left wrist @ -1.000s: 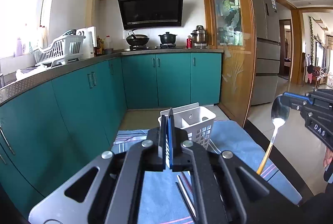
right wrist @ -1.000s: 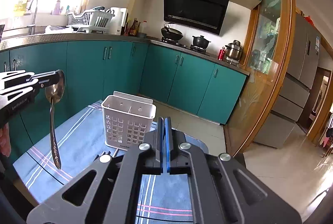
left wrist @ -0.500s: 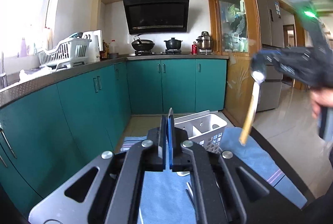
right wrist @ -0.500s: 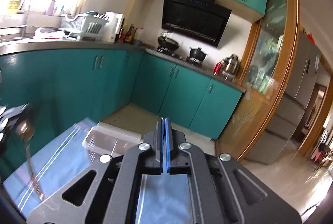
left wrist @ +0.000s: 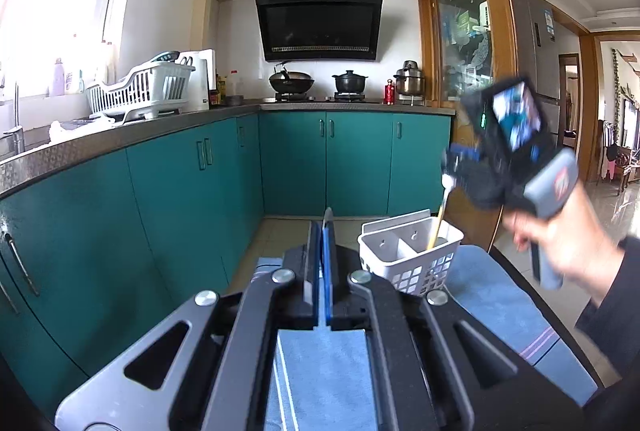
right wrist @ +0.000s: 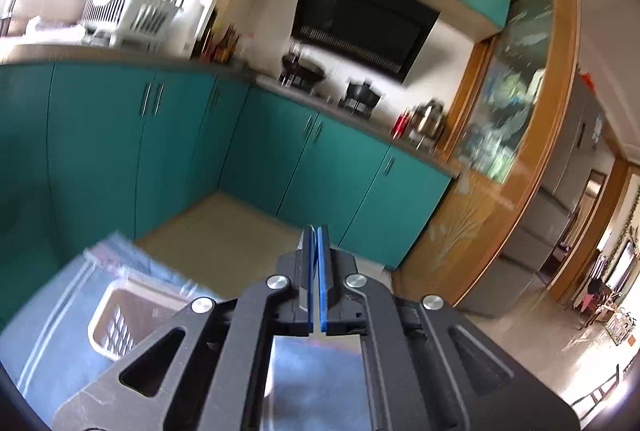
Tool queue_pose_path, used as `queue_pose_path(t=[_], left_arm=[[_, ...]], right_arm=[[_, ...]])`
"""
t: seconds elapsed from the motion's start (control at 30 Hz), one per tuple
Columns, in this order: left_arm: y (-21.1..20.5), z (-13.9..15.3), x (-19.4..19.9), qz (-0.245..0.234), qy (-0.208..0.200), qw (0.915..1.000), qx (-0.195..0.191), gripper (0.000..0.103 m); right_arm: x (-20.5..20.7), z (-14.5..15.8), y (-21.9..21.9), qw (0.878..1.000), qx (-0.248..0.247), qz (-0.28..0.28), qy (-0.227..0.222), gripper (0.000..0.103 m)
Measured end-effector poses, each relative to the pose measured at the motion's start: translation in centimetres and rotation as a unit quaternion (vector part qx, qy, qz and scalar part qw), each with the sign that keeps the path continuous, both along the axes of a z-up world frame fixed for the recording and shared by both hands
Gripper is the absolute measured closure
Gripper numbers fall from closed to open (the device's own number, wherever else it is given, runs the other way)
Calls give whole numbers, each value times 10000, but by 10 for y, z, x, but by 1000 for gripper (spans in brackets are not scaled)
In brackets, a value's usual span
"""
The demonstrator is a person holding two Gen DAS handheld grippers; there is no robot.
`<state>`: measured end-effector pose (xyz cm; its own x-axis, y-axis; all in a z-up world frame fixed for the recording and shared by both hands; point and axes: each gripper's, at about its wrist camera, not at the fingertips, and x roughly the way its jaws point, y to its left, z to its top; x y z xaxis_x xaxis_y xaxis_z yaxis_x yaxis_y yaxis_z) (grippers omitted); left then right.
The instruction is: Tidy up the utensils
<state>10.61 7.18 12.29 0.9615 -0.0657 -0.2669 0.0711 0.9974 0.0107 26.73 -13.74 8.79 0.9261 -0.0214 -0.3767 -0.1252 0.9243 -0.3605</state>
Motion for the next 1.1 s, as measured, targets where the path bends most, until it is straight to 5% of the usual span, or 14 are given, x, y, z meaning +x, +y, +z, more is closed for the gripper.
queue_pose_path(t=[0.13, 0.27, 0.53, 0.7, 0.8, 1.1], left_arm=[[3, -2, 3, 18, 61, 10000, -2, 102], [3, -2, 5, 1, 75, 10000, -21, 102], [-4, -10, 11, 3, 149, 9999, 22, 102], [-13, -19, 15, 111, 178, 9998, 49, 102], [-15, -22, 17, 70, 232, 9997, -77, 102], [-45, 32, 47, 241, -130, 9996, 84, 102]], right_arm=[[5, -29, 1, 9994, 70, -96, 315, 97], [-12, -28, -8, 9994, 167, -232, 185, 50], [-147, -13, -81, 9832, 1705, -198, -620, 5], [-234, -70, -131, 9639, 2303, -682, -1148, 3], [-224, -76, -151, 9576, 2811, -459, -441, 3], [-225, -80, -172, 9524, 2958, -597, -437, 3]])
